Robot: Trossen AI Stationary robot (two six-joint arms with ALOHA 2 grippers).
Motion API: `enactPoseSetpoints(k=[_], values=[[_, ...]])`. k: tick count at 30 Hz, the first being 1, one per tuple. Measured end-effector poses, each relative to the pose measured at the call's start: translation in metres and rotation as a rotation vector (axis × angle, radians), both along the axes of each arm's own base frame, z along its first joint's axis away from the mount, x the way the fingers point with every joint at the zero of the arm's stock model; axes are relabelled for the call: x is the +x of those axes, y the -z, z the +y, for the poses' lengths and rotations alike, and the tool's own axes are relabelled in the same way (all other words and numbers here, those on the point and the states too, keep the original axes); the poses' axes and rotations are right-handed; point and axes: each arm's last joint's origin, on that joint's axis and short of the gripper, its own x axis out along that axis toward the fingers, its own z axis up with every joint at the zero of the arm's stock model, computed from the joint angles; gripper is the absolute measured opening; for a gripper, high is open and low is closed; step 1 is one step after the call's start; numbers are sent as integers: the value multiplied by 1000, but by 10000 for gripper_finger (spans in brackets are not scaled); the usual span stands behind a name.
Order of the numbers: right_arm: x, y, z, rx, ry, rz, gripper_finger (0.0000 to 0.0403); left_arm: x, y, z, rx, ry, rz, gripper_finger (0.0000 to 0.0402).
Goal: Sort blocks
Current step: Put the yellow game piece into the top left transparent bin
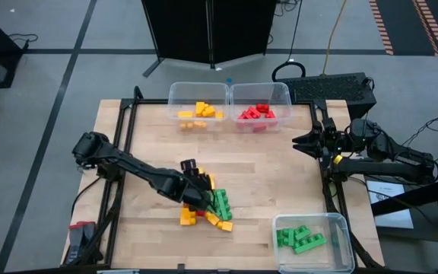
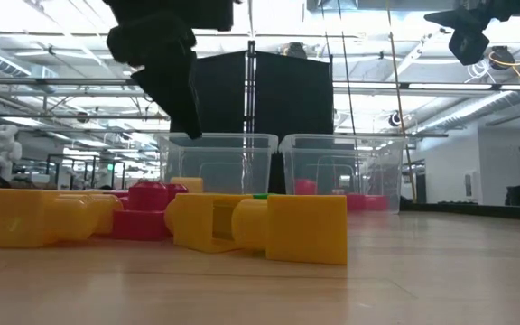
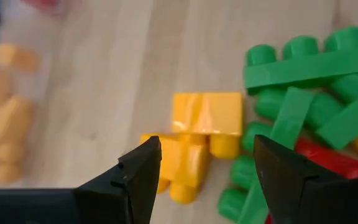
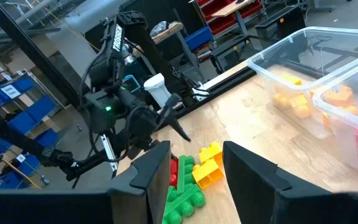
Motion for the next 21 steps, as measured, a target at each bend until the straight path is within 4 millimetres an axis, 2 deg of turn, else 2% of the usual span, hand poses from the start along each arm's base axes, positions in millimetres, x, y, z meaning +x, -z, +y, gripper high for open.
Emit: enactPoseSetpoints(k=[2,4,8,11,21], values=[[0,0,0,0,0,0,144,3,4,11,-31,-16,6,219],[0,0,0,8,1,-1,144,6,7,27,-64,-110,2,219],[0,0,0,26,3,-2,144,3,10,59,-193,-460,-3,219],[0,0,0,27,2,-1,144,2,11,75,-316,-647,10,219],[0,0,0,15,1,-1,144,-1,16,89,-388,-883,28,219]])
